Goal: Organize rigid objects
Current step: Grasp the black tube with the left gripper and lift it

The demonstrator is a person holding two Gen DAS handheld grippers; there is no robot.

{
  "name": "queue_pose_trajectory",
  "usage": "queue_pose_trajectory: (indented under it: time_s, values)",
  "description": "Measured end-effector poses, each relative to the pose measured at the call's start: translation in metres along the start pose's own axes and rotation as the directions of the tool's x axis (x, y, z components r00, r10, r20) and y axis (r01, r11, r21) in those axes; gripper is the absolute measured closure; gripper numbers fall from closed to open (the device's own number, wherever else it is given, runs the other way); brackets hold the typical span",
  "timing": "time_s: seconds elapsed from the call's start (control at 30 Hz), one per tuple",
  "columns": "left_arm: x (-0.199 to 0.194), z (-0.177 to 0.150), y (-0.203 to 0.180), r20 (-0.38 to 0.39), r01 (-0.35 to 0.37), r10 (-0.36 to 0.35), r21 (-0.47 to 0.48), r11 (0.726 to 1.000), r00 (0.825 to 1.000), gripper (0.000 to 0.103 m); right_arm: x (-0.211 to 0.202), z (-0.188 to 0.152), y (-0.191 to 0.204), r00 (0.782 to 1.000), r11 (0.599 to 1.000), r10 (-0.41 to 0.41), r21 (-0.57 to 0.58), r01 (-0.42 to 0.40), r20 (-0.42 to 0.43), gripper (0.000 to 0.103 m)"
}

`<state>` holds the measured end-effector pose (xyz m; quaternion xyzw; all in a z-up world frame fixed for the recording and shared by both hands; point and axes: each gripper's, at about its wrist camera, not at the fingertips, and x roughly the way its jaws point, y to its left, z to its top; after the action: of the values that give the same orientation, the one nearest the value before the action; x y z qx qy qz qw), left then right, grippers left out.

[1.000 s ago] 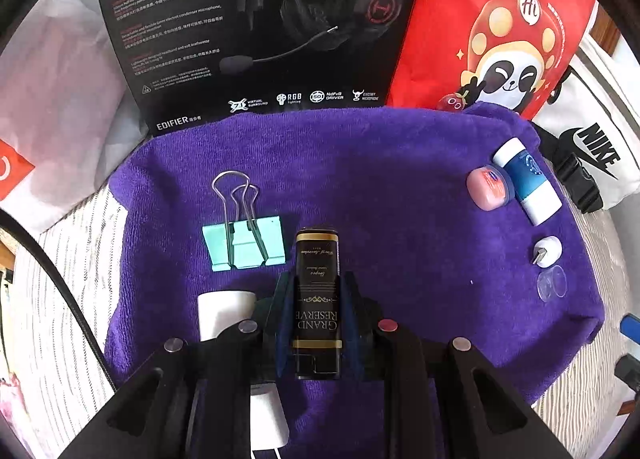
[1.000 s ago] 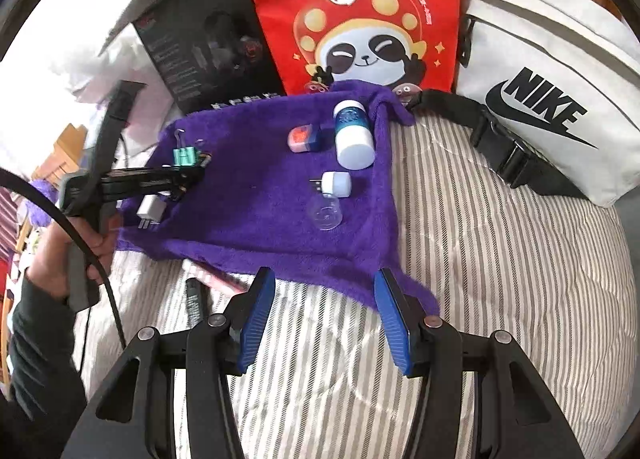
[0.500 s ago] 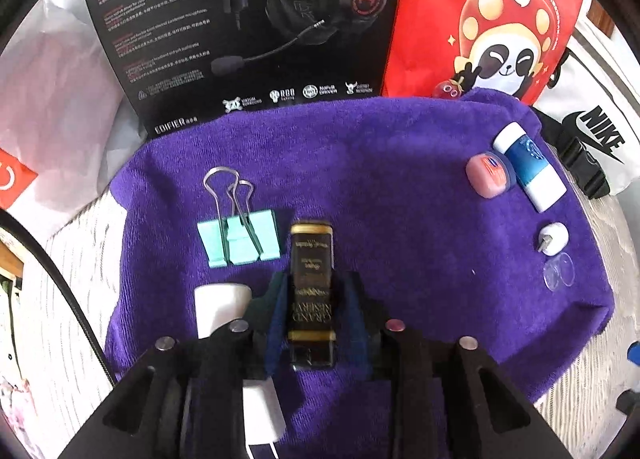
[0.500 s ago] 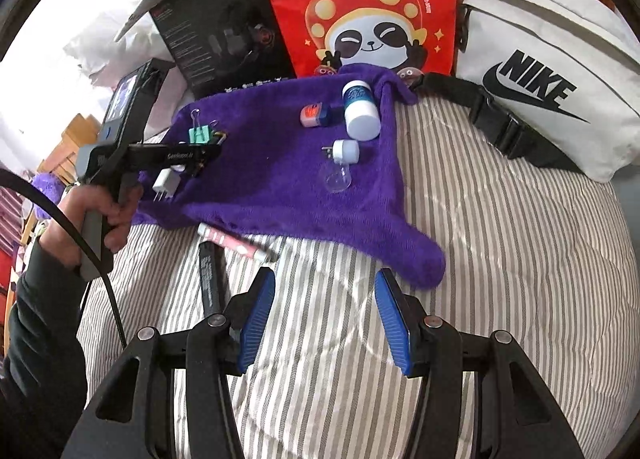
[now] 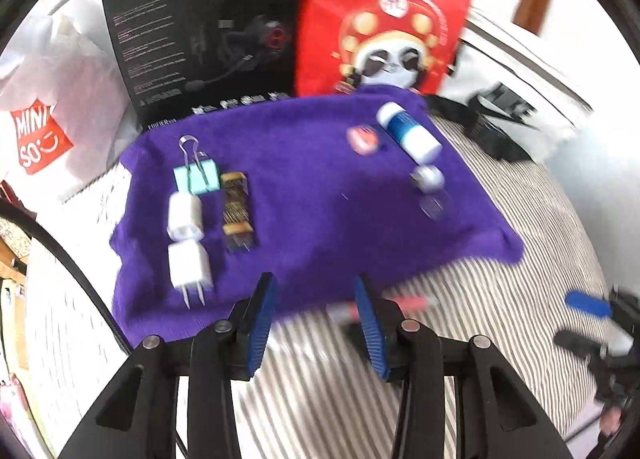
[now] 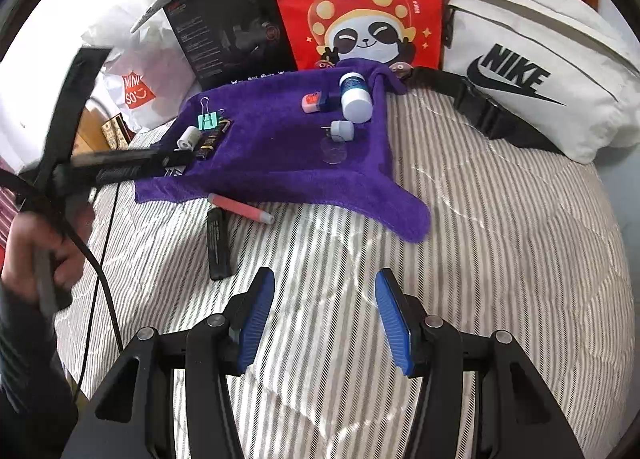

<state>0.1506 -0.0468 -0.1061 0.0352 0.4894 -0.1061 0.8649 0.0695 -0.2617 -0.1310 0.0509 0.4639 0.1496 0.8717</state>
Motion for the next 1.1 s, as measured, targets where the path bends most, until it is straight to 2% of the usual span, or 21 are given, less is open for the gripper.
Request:
queue_pose_trajectory:
  time_s: [0.27,0.47,0.63,0.8,0.93,1.03,1.07,1.1]
  values:
    - [0.019,-0.037,-0.015,-0.096,0.015,-0.021,-0.059,0.998,0.995,0.064,-0.028,-0.014,-0.018,0.997,0.998,-0.048,0.04,0.046,0.052,0.047]
    - [0.042,-0.04,-0.027,-0.141,-0.003,-0.014,-0.116,0.993,0.99,0.062,-0.04,-0.028,-0.021,0.997,0.999,-0.04,0.039,0.037,0.066,0.046]
    - [0.043,-0.045,-0.041,-0.143,-0.097,0.09,-0.043,0.994,0.986,0.058,-0.038,-0.037,-0.023,0.998,0.999,-0.022,0.04,0.02,0.054,0.046]
    - [0.034,-0.053,-0.024,-0.16,-0.132,0.123,-0.045,0.99,0.979,0.057,-0.033,-0.041,-0.026,0.999,0.999,-0.004,0.046,0.002,0.044,0.046]
    - [0.035,-0.053,-0.022,-0.143,-0.128,0.121,-0.041,0.991,0.982,0.057,-0.027,-0.042,-0.031,0.999,0.998,0.007,0.058,-0.009,0.033,0.046]
    - [0.035,-0.051,-0.027,-0.125,-0.115,0.113,-0.009,0.993,0.986,0.065,-0.022,-0.041,-0.032,1.0,0.998,0.006,0.059,-0.007,0.02,0.046]
    - [0.035,-0.051,-0.028,-0.124,-0.087,0.086,-0.006,0.996,0.989,0.077,-0.02,-0.041,-0.032,1.0,0.998,0.005,0.059,-0.006,0.015,0.046]
    - [0.035,-0.05,-0.03,-0.122,-0.08,0.08,0.001,0.997,0.989,0.082,-0.019,-0.042,-0.033,1.0,0.998,0.006,0.059,-0.007,0.011,0.046]
